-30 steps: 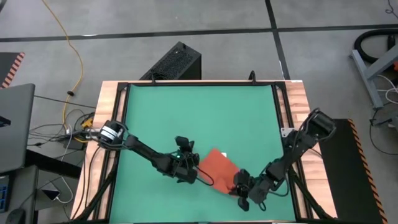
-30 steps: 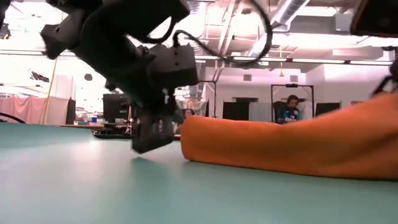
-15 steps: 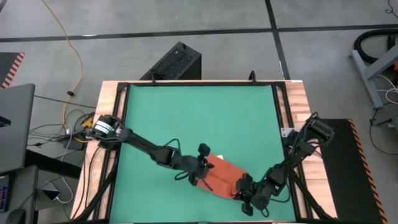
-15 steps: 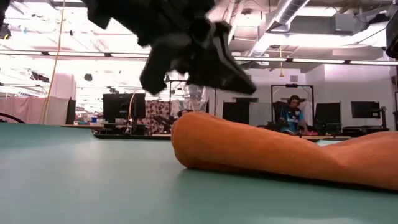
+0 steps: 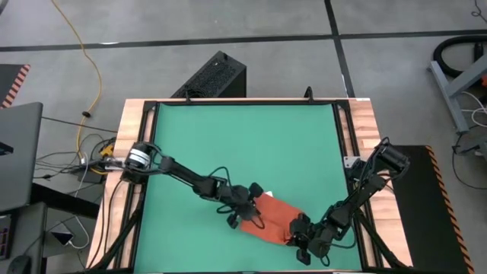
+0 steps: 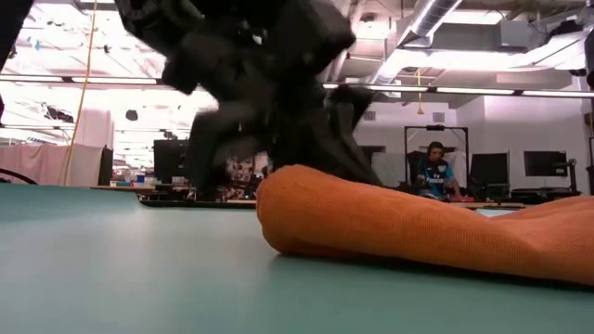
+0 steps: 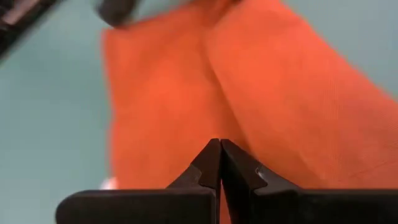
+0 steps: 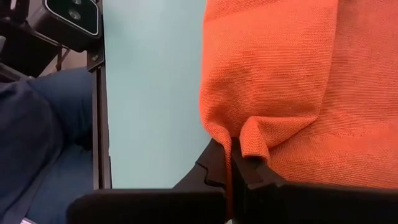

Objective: Roll towel
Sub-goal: Roll the orange towel

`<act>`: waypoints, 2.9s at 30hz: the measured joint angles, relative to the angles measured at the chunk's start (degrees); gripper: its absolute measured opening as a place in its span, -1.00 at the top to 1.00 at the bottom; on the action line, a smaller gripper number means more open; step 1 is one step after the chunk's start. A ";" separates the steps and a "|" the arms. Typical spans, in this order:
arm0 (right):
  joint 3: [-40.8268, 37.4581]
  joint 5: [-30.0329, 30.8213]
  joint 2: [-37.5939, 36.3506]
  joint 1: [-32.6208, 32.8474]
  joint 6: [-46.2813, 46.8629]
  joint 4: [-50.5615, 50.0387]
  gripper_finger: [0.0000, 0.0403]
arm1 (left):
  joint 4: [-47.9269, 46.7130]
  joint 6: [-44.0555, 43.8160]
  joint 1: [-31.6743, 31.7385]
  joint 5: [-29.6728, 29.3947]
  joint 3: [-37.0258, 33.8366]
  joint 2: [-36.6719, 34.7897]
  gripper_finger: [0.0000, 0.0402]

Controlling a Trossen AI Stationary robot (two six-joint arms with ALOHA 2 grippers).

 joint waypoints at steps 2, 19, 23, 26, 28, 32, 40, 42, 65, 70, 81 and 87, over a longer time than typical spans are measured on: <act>-0.02 -0.01 0.00 0.00 0.23 -0.04 0.96 | -0.63 -0.08 0.34 -0.58 -0.04 1.87 1.00; -0.09 -0.83 0.09 2.83 9.30 0.63 0.96 | -6.13 -12.71 3.46 0.05 0.55 4.39 1.00; -0.12 -1.32 -0.26 2.29 10.32 1.09 0.96 | -6.26 -18.04 2.17 1.22 0.48 4.38 1.00; -0.25 -2.38 -1.87 2.41 10.39 0.19 0.96 | -6.05 -21.10 0.86 1.43 0.39 4.43 1.00; -0.33 -2.39 -3.72 2.72 10.44 -0.93 0.96 | -6.03 -23.37 0.17 1.60 0.39 4.45 1.00; -0.26 -0.84 -7.21 3.17 10.43 -4.98 0.96 | -6.87 -26.02 -1.38 -1.94 0.20 3.08 1.00; -0.22 -1.20 -9.22 2.67 10.39 -10.08 0.96 | -6.53 -18.58 -2.30 -4.10 0.02 -8.28 1.00; -0.17 -1.14 -9.22 2.74 10.33 -10.15 0.96 | -3.54 -14.74 -1.98 -4.18 0.20 -9.19 1.00; -0.11 -1.34 -9.25 -0.32 28.77 -11.15 0.96 | 3.84 -13.47 0.44 3.87 0.17 2.02 1.00; -0.09 -1.22 -9.25 -2.15 32.09 -9.85 0.95 | 2.01 -13.68 0.42 3.89 -0.20 2.00 1.00; -0.10 0.02 -9.29 -2.22 40.99 -9.87 0.95 | -4.50 -15.76 0.52 3.90 -0.12 1.78 1.00; -0.11 3.32 -9.33 -2.19 45.75 -10.34 0.95 | -6.41 -17.13 0.47 3.90 -0.13 1.78 1.00</act>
